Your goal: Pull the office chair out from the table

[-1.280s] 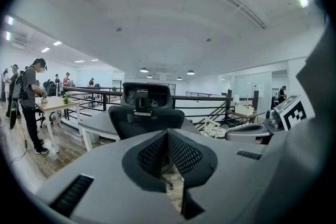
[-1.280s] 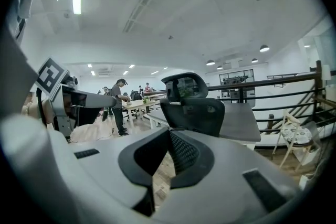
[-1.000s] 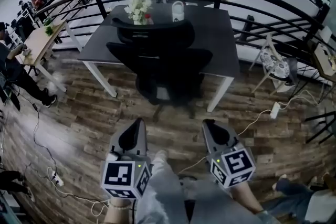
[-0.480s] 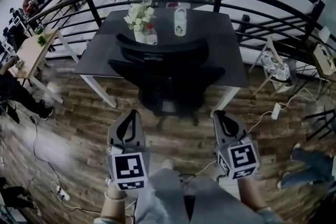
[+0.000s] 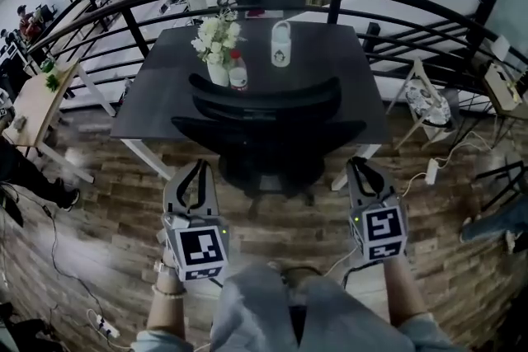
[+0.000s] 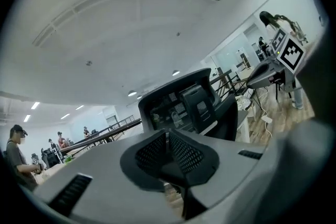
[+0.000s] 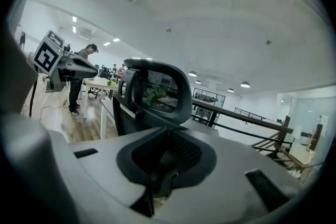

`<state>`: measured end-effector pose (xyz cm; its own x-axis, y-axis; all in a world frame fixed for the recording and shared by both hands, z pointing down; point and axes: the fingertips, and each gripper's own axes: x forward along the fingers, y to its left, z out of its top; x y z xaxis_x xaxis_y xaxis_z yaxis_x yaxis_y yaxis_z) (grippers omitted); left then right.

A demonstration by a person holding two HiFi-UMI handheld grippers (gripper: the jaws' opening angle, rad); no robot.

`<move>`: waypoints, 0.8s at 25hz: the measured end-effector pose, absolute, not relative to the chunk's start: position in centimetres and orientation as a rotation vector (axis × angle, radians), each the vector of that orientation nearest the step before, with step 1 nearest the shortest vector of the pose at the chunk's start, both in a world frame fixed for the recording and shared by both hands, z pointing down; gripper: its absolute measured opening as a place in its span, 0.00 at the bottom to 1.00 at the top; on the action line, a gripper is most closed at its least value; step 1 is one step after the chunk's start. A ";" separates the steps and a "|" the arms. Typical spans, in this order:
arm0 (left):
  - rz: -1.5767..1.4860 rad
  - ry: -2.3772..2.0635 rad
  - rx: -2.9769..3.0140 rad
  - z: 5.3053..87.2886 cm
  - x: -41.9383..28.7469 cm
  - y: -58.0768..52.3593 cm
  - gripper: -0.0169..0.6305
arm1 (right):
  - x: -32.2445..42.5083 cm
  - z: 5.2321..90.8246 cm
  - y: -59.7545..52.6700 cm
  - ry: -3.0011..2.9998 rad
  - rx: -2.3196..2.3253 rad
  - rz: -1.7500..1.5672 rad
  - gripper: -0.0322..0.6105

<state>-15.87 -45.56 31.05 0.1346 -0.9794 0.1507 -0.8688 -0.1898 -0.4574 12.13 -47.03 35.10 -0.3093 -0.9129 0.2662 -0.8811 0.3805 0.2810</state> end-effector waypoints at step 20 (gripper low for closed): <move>-1.077 1.345 -1.694 36.8 -20.5 -54.4 0.35 | 10.9 38.8 -54.9 -1.767 1.154 -0.697 0.40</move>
